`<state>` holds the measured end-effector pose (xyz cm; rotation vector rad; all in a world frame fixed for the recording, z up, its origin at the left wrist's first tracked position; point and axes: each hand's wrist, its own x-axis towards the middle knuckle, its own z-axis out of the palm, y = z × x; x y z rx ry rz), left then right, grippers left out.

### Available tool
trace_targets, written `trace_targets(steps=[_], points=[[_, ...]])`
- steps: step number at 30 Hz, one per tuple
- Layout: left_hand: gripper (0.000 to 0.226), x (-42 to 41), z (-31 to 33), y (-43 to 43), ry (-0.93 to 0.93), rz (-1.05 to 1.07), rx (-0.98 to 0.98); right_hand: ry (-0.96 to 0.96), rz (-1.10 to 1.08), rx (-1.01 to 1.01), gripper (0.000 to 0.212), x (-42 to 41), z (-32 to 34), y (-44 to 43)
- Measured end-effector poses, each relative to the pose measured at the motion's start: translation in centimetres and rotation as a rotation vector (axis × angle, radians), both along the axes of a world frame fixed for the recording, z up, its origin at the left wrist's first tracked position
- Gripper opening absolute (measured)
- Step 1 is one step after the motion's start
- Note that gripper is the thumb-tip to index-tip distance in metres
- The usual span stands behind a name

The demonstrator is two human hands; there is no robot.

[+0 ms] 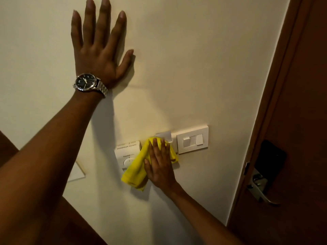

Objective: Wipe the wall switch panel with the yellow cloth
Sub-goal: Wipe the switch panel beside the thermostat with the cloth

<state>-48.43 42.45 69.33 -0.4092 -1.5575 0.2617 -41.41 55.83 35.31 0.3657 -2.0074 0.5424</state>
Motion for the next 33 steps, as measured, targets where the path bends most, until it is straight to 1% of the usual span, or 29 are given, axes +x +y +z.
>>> trace_targets(steps=[2, 5, 6, 7, 8, 9, 11, 13, 15, 16, 19, 20, 22, 23, 24, 26, 27, 28, 29, 30, 32, 33], points=[[0.067, 0.1, 0.1, 0.0, -0.016, 0.000, -0.001, 0.031, -0.033, 0.076, 0.056, -0.4, -0.3, 0.6], [0.068, 0.2, 0.1, -0.1, -0.016, 0.013, 0.002, 0.150, -0.088, 0.392, 0.049, -0.6, -2.5, 4.1], [0.068, 0.2, 0.1, -0.1, -0.014, 0.017, 0.006, 0.163, -0.088, 0.467, 0.047, -0.8, -3.0, 5.1], [0.068, 0.2, 0.1, -0.1, -0.013, 0.021, 0.005, 0.160, -0.084, 0.493, 0.049, -0.8, -3.4, 5.8], [0.068, 0.2, 0.1, 0.0, -0.011, 0.025, 0.002, 0.146, -0.086, 0.461, 0.054, -0.6, -3.7, 6.1], [0.069, 0.3, 0.2, 0.1, -0.006, 0.032, -0.001, 0.124, -0.102, 0.388, 0.059, -0.3, -3.7, 6.0], [0.069, 0.4, 0.3, 0.1, -0.008, 0.042, 0.002, 0.041, -0.151, 0.136, 0.065, 0.2, -3.4, 5.8], [0.069, 0.3, 0.2, 0.1, -0.010, 0.043, -0.002, -0.038, -0.128, -0.156, 0.066, 0.4, -2.5, 4.8], [0.069, 0.3, 0.1, 0.2, -0.007, 0.041, 0.000, -0.085, -0.082, -0.287, 0.075, 0.5, -1.4, 2.9], [0.069, 0.3, 0.2, 0.2, -0.009, 0.039, 0.000, -0.096, -0.086, -0.299, 0.075, 0.6, -1.2, 1.8], [0.069, 0.5, 0.3, 0.1, -0.029, 0.042, 0.005, -0.105, -0.098, -0.228, 0.061, 1.5, -2.6, 0.1], [0.069, 0.5, 0.2, 0.1, -0.039, 0.038, 0.008, -0.093, -0.101, -0.147, 0.058, 1.8, -3.5, 0.3], [0.068, 0.6, 0.2, 0.0, -0.048, 0.027, 0.004, -0.080, -0.133, 0.079, 0.051, 1.9, -5.1, 1.5], [0.067, 0.5, 0.1, 0.0, -0.044, 0.024, 0.003, -0.089, -0.156, 0.141, 0.049, 1.8, -5.3, 2.0], [0.067, 0.4, 0.1, 0.0, -0.035, 0.021, 0.006, -0.103, -0.179, 0.108, 0.050, 1.5, -4.9, 2.2], [0.067, 0.1, 0.1, 0.0, -0.017, 0.019, 0.011, -0.129, -0.210, -0.154, 0.056, 0.9, -2.2, 2.0], [0.067, 0.1, 0.1, -0.1, -0.005, 0.022, 0.008, -0.118, -0.212, -0.247, 0.058, 0.5, -0.6, 1.7], [0.067, 0.0, 0.1, -0.1, 0.005, 0.031, 0.003, -0.089, -0.205, -0.280, 0.059, 0.1, 0.5, 1.2], [0.068, -0.1, 0.2, -0.1, 0.011, 0.038, 0.001, -0.060, -0.197, -0.243, 0.060, -0.2, 1.0, 0.7], [0.068, -0.2, 0.2, -0.1, 0.012, 0.039, 0.002, -0.026, -0.197, -0.160, 0.059, -0.5, 0.7, 0.4], [0.068, -0.1, 0.2, 0.0, 0.004, 0.035, 0.000, -0.016, -0.197, 0.037, 0.053, -0.7, -1.7, 1.1], [0.068, -0.1, 0.1, 0.0, 0.000, 0.032, 0.000, -0.044, -0.211, 0.132, 0.049, -0.5, -3.2, 1.9]])
